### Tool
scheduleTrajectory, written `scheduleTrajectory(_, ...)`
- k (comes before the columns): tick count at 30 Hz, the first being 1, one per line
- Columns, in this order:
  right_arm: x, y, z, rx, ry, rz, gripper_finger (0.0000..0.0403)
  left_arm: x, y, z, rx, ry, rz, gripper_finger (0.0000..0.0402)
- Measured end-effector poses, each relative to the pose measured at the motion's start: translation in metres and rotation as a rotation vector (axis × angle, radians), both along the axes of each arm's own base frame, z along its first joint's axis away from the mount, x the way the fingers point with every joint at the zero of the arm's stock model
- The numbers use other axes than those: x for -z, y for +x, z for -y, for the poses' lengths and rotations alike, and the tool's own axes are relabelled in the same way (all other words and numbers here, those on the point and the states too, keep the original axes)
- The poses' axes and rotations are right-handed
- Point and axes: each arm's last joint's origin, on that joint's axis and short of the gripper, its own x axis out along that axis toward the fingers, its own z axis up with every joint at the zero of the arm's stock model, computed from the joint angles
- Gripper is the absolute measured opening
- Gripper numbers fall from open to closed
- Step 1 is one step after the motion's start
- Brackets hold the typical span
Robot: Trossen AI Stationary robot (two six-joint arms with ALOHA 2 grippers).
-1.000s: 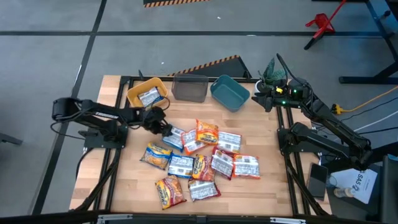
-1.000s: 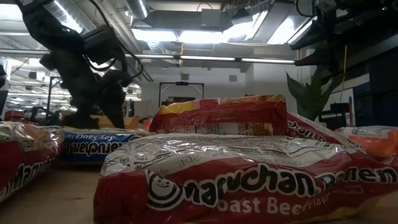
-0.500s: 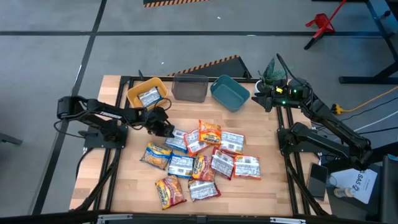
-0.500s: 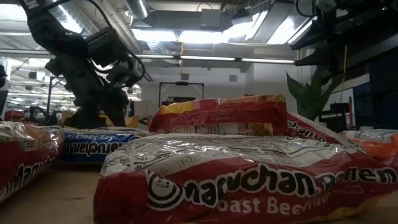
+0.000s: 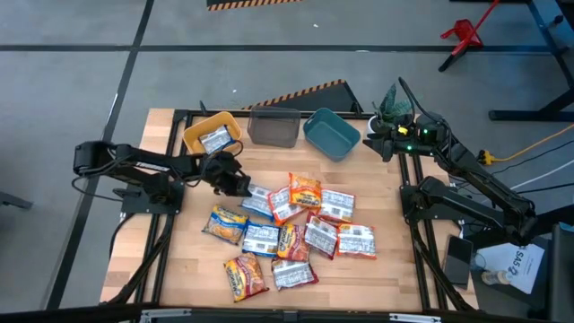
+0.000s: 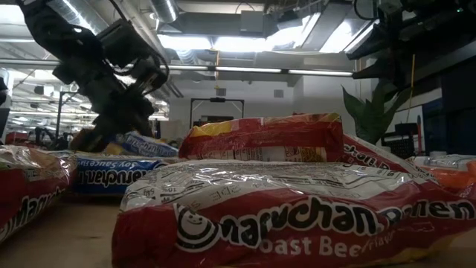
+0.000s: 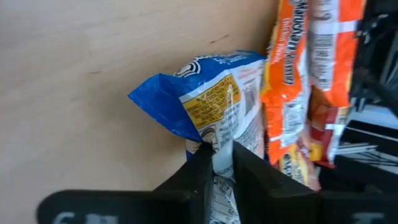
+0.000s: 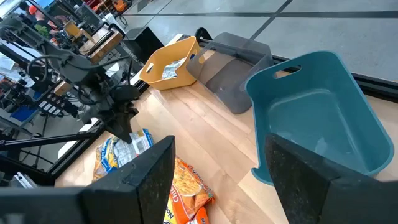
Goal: Sort Maruchan noodles
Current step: Put the blue noodle pack into the yellow bin
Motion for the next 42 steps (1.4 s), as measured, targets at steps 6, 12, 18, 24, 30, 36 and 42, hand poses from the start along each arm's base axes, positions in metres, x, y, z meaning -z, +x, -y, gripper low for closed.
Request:
scheduleTrajectory(6, 0.000, 0.000, 0.000, -0.002, -0.006, -0.002, 0.0234, -0.011, -0.003, 0.000, -0.034, 0.002, 0.049, 0.0005)
scheduleTrajectory(12, 0.000, 0.000, 0.000, -0.002, -0.006, -0.002, 0.0234, -0.023, -0.006, -0.002, -0.098, 0.008, 0.106, 0.0002)
scheduleTrajectory(18, 0.000, 0.000, 0.000, -0.002, -0.007, -0.003, 0.0234, -0.039, -0.014, -0.008, -0.185, 0.037, 0.184, 0.0001)
scheduleTrajectory(24, 0.000, 0.000, 0.000, -0.002, -0.008, -0.003, 0.0234, -0.055, -0.025, -0.017, -0.288, 0.086, 0.269, 0.0000)
scheduleTrajectory(30, 0.000, 0.000, 0.000, -0.002, -0.008, -0.003, 0.0234, -0.066, -0.036, -0.025, -0.372, 0.130, 0.328, 0.0000)
scheduleTrajectory(36, 0.000, 0.000, 0.000, -0.002, -0.008, -0.003, 0.0234, -0.076, -0.047, -0.033, -0.473, 0.210, 0.373, 0.0000)
scheduleTrajectory(42, 0.000, 0.000, 0.000, -0.002, -0.008, -0.003, 0.0234, -0.079, -0.065, -0.038, -0.544, 0.273, 0.333, 0.0000)
